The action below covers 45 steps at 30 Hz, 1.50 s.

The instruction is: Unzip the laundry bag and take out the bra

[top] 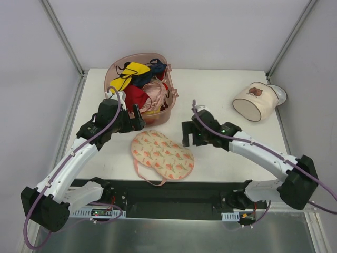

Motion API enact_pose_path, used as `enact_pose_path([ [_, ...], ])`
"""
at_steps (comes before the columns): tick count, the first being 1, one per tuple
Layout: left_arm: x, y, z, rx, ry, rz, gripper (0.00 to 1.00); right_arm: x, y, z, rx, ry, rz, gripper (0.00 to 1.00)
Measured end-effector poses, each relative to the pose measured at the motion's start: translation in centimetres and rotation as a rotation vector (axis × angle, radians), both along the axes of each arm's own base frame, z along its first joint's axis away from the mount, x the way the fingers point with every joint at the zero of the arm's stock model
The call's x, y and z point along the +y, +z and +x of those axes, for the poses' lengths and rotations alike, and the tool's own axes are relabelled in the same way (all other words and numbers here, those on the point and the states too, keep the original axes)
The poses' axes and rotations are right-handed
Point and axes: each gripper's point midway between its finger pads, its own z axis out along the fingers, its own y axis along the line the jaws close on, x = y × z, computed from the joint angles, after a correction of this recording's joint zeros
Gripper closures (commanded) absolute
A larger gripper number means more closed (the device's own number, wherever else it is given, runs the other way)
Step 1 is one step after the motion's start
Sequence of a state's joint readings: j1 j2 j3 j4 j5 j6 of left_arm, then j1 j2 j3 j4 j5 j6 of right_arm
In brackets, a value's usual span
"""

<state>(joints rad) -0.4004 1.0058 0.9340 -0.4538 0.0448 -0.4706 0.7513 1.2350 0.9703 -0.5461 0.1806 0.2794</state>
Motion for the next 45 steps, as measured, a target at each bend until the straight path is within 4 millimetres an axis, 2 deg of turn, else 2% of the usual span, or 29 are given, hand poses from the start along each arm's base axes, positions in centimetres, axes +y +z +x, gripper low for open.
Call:
enact_pose_path([
  [5,0.0,-0.2,-0.1,0.005,0.0,0.002,0.01,7.7,-0.7,-3.0,0.022,0.256,-0.004,0.03],
  [8,0.0,-0.3,-0.1,0.006,0.0,0.002,0.01,10.3,-1.9,-4.6,0.04,0.368,-0.027,0.03],
  [12,0.0,-0.3,-0.1,0.005,0.0,0.002,0.01,11.9,-4.5,-4.9,0.079,0.42,-0.095,0.03],
  [13,0.1,-0.3,-0.2,0.004,0.0,0.002,0.01,11.9,-5.5,-4.7,0.093,0.421,-0.121,0.26],
  [15,0.1,-0.2,-0.3,0.0,0.0,0.0,0.01,11.5,-7.5,-4.6,0.123,0.428,-0.179,0.55],
  [16,0.2,-0.2,-0.4,-0.002,0.0,-0.001,0.01,11.2,-8.3,-4.6,0.137,0.429,-0.204,0.86],
  [17,0.2,-0.1,-0.4,-0.005,0.001,-0.002,0.01,10.9,-9.1,-4.6,0.152,0.424,-0.224,0.99],
  [19,0.2,0.1,-0.4,-0.012,0.001,-0.005,0.01,10.4,-9.6,-4.6,0.162,0.423,-0.25,0.99],
  [22,0.2,0.3,-0.5,-0.018,0.001,-0.007,0.01,10.2,-8.0,-4.4,0.111,0.431,-0.226,0.99],
  [26,0.2,0.3,-0.5,-0.019,0.002,-0.007,0.01,8.0,-3.4,-4.0,-0.037,0.452,-0.198,0.99],
  [28,0.2,0.2,-0.5,-0.018,0.002,-0.006,0.01,6.2,-0.9,-3.1,-0.117,0.434,-0.194,0.99],
  [29,0.2,0.2,-0.5,-0.016,0.002,-0.006,0.01,5.2,0.0,-2.2,-0.145,0.41,-0.198,0.86],
  [30,0.2,0.1,-0.4,-0.012,0.001,-0.004,0.01,4.3,0.4,-1.4,-0.158,0.383,-0.206,0.64],
  [31,0.2,-0.1,-0.4,-0.006,0.001,-0.002,0.01,3.2,0.6,-0.5,-0.158,0.348,-0.214,0.34],
  [32,0.1,-0.4,-0.3,0.002,0.0,0.001,0.01,2.1,0.4,0.4,-0.145,0.312,-0.228,0.29],
  [35,0.0,-1.0,-0.1,0.025,-0.001,0.01,0.01,-0.6,-1.4,2.0,-0.072,0.232,-0.305,0.27],
  [38,0.0,-1.1,-0.1,0.026,-0.004,0.008,0.01,-1.9,-3.0,1.5,-0.015,0.217,-0.382,0.27],
  [40,0.0,-1.6,-0.4,0.028,-0.007,0.007,0.01,-2.0,-2.9,1.3,-0.017,0.217,-0.397,0.34],
  [42,0.1,-2.6,-1.2,0.044,-0.019,0.007,0.01,-1.6,-2.7,1.0,-0.037,0.228,-0.375,0.36],
  [45,-0.1,-4.3,-2.5,0.092,-0.056,0.002,0.01,-0.2,-3.3,-1.1,-0.055,0.303,-0.342,0.36],
])
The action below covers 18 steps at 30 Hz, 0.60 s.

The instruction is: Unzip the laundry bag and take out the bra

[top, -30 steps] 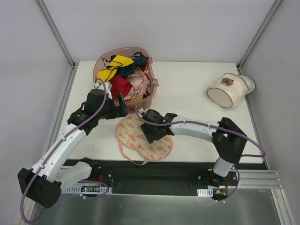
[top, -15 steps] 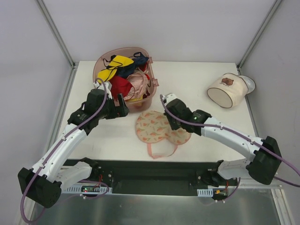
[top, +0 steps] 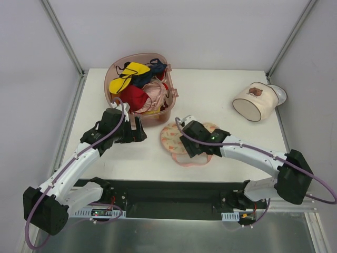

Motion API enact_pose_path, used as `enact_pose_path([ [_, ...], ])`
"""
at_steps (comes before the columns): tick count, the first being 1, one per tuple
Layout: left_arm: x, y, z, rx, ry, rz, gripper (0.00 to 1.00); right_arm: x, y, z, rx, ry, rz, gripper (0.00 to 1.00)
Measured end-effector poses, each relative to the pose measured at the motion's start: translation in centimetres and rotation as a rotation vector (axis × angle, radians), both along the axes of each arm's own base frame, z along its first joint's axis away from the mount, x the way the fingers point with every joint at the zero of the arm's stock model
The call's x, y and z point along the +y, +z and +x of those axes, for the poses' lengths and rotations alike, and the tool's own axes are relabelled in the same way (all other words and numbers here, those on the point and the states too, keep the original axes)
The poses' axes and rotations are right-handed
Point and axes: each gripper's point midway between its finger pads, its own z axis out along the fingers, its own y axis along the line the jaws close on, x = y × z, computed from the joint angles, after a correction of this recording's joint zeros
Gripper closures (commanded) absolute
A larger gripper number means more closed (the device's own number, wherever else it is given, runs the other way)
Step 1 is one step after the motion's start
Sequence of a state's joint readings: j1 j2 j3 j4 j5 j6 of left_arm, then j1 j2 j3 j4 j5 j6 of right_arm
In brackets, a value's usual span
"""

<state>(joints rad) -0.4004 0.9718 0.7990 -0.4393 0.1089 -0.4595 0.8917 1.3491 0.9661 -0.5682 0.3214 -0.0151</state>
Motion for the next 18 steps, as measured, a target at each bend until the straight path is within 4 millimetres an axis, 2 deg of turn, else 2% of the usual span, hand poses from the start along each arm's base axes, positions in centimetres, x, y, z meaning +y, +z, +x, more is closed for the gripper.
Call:
enact_pose_path([
  [4,-0.3,-2.1,-1.5,0.066,-0.034,-0.008,0.01,3.0,-1.5,-2.4,0.019,0.127,-0.011,0.36],
  [9,-0.4,-2.7,-2.5,0.088,-0.059,-0.019,0.01,4.8,-4.2,-2.3,0.031,0.178,-0.05,0.34],
  [10,-0.5,-2.7,-2.5,0.087,-0.065,-0.023,0.01,5.1,-4.8,-2.2,0.033,0.185,-0.06,0.37],
  [11,-0.6,-2.6,-2.5,0.087,-0.07,-0.028,0.01,5.3,-5.6,-2.0,0.035,0.191,-0.075,0.46],
  [12,-0.7,-2.6,-2.6,0.089,-0.073,-0.03,0.01,5.6,-6.4,-1.7,0.035,0.198,-0.089,0.61],
  [13,-0.8,-2.6,-2.6,0.09,-0.077,-0.032,0.01,5.7,-7.4,-1.6,0.039,0.205,-0.109,0.99],
  [14,-0.8,-2.6,-2.7,0.09,-0.081,-0.033,0.01,5.8,-8.3,-1.4,0.041,0.207,-0.127,0.99],
  [18,-1.1,-2.5,-2.8,0.093,-0.093,-0.041,0.01,7.2,-7.9,-0.5,-0.012,0.218,-0.112,0.99],
])
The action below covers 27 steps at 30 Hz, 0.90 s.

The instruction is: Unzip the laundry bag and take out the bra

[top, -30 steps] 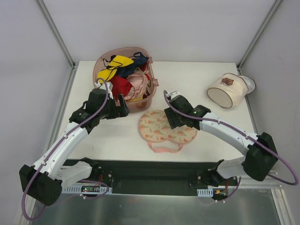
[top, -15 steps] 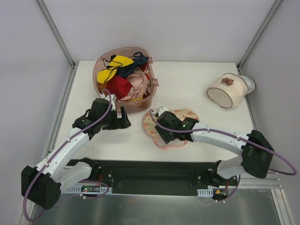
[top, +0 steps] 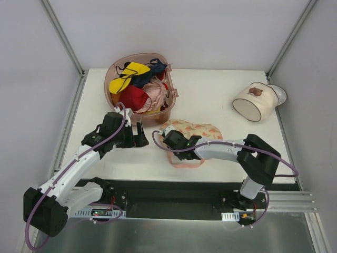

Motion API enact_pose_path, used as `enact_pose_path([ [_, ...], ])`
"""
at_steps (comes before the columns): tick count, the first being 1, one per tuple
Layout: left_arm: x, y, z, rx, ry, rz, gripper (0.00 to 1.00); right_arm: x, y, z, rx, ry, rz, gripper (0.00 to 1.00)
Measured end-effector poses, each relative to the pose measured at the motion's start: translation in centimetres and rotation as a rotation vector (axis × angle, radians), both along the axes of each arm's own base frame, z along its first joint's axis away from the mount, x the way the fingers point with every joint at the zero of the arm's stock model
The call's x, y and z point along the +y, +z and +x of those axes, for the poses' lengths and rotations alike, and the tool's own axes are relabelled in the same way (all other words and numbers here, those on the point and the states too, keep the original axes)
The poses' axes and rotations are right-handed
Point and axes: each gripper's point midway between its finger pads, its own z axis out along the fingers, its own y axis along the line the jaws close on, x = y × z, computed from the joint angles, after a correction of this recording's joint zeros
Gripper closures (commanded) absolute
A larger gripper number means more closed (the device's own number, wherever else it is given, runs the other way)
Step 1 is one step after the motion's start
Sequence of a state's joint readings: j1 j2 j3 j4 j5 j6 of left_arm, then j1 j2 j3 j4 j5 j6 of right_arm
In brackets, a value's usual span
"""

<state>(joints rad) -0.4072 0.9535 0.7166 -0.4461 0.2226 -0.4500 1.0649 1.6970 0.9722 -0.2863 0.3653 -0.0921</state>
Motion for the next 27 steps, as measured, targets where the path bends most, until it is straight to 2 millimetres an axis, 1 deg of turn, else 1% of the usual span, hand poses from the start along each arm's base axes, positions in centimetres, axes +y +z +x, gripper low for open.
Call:
enact_pose_path([
  [3,0.0,0.0,0.0,0.001,-0.002,-0.002,0.01,0.1,0.5,-0.1,-0.012,0.01,0.005,0.99],
  [6,0.0,0.0,0.0,0.001,-0.002,-0.002,0.01,0.1,2.3,-0.2,-0.033,0.026,0.034,0.99],
  [10,-0.1,-0.1,0.0,0.007,-0.002,0.0,0.01,0.5,7.1,-0.4,-0.081,0.055,0.137,0.99],
  [12,0.0,-0.3,0.0,0.013,-0.001,0.003,0.01,1.1,9.4,-0.3,-0.094,0.066,0.201,0.99],
  [15,0.0,-0.3,0.0,0.014,0.0,0.004,0.01,2.0,11.8,-0.4,-0.07,0.085,0.303,0.99],
  [17,0.0,-0.3,0.1,0.012,0.002,0.006,0.01,2.1,12.3,-0.2,-0.039,0.079,0.35,0.99],
  [20,0.1,-0.3,0.1,0.007,0.007,0.008,0.01,1.7,12.3,0.3,0.001,0.055,0.384,0.99],
  [22,0.2,-0.1,0.2,-0.001,0.012,0.01,0.01,1.6,12.2,0.3,0.017,0.053,0.395,0.99],
  [24,0.2,0.2,0.3,-0.011,0.013,0.009,0.05,2.0,12.2,-0.2,0.042,0.067,0.41,0.99],
  [25,0.2,0.4,0.4,-0.017,0.012,0.007,0.1,2.1,12.2,-0.4,0.054,0.076,0.415,0.99],
  [27,0.1,0.7,0.5,-0.029,0.002,0.007,0.12,2.4,12.1,-0.8,0.078,0.091,0.425,0.99],
])
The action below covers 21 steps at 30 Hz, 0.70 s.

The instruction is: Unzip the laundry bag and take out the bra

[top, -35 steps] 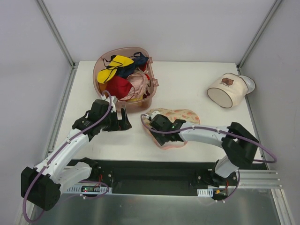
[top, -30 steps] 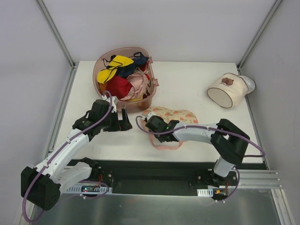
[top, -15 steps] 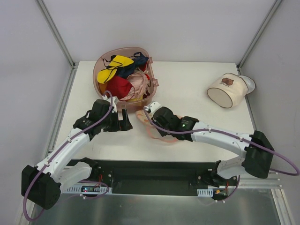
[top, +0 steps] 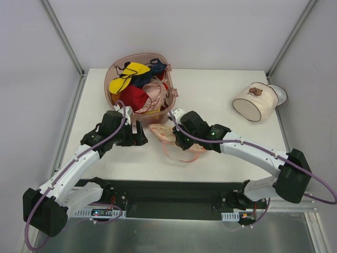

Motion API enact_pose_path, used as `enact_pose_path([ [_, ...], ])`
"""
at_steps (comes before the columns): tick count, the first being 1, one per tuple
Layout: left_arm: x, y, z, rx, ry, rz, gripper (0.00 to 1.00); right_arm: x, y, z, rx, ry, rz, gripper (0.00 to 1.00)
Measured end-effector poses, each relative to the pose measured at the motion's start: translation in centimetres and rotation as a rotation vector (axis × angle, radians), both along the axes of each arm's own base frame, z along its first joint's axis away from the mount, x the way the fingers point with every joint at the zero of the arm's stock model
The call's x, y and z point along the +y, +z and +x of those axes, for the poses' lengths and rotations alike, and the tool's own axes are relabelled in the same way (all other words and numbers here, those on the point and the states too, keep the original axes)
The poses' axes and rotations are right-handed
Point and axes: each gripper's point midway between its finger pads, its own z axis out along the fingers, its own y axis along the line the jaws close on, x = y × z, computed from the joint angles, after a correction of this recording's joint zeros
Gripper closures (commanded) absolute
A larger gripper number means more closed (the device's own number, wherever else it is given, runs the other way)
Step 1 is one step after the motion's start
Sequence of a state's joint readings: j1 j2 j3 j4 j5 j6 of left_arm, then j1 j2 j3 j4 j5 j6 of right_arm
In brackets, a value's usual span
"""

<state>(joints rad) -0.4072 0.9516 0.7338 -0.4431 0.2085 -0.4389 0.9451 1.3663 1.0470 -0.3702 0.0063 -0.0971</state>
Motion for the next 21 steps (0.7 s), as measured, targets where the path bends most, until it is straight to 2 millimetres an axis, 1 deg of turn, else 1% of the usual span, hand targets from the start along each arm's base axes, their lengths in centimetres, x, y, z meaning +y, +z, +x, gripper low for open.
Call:
enact_pose_path([
  [3,-0.3,0.5,0.1,-0.021,-0.025,0.002,0.13,0.1,-0.2,-0.4,0.037,0.018,0.015,0.99],
  [6,-0.9,1.4,0.1,-0.044,-0.058,-0.009,0.12,0.0,-0.2,-0.4,0.07,0.02,0.036,0.99],
  [11,-1.4,3.4,0.8,-0.095,-0.075,-0.027,0.11,-0.2,0.1,-0.2,0.1,0.023,0.065,0.99],
  [16,-1.5,5.1,1.5,-0.156,-0.088,-0.027,0.1,-1.3,0.8,0.0,0.105,0.002,0.069,0.99],
  [19,-1.5,5.3,1.7,-0.169,-0.093,-0.022,0.1,-2.1,1.2,0.0,0.104,-0.016,0.059,0.45],
  [20,-1.5,5.3,1.7,-0.169,-0.094,-0.022,0.09,-2.2,1.2,-0.1,0.108,-0.019,0.055,0.3],
  [21,-1.5,5.3,1.7,-0.169,-0.094,-0.022,0.09,-2.2,1.4,-0.1,0.11,-0.02,0.051,0.26],
])
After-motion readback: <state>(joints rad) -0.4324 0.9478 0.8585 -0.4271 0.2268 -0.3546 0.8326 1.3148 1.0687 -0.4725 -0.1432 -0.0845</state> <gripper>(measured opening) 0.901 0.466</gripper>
